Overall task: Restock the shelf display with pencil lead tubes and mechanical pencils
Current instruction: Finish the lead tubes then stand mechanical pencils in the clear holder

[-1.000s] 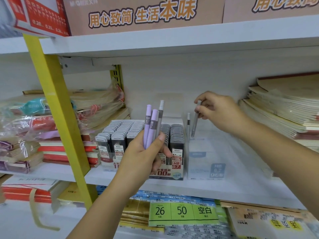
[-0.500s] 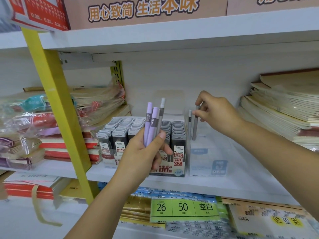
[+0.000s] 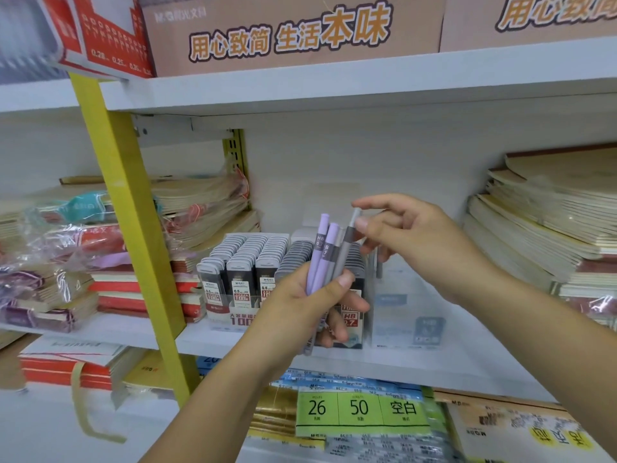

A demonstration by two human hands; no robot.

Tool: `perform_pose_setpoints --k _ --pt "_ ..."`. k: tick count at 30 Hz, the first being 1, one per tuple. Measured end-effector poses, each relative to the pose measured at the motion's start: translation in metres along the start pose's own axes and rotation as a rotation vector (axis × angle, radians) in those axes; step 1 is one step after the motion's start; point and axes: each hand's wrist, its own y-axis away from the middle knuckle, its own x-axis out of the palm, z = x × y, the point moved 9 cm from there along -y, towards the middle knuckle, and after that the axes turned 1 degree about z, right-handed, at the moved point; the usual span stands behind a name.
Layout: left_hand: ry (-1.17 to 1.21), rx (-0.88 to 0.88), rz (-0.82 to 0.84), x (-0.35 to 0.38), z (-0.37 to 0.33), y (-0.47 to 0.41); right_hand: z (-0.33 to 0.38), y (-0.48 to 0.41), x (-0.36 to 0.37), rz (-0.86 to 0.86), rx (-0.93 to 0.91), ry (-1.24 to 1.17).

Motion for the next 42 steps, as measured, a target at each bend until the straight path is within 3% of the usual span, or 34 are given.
perform_pose_setpoints --k 4,7,11,17,25,36,42 --pt "-0.007 0.012 0.009 0.003 0.000 0.000 0.004 0.001 -0.003 -0.050 -0.006 -0.085" --pt "-0.011 0.040 -0.005 -0.004 -0.003 -0.001 0.012 -0.003 -0.033 -0.247 -0.088 -0.195" --pt "-0.070 0.058 -0.059 -0.015 -0.003 0.000 0.022 -0.006 -0.079 -0.436 -0.232 -0.011" --pt "-0.040 0.064 -0.118 -0.023 -0.005 0.000 -0.016 -0.023 -0.065 -0.230 -0.169 0.527" --pt "-0.002 0.080 -0.161 -0.026 -0.008 0.000 -0.042 -0.028 -0.048 -0.125 -0.139 0.636" --pt "-0.033 0.101 -0.132 -0.024 -0.010 0.002 -0.029 -0.032 -0.041 -0.192 -0.205 0.885" --pt "-0.003 0.073 -0.111 -0.021 -0.007 0.003 -0.034 -0.032 -0.034 -0.108 -0.116 1.006"
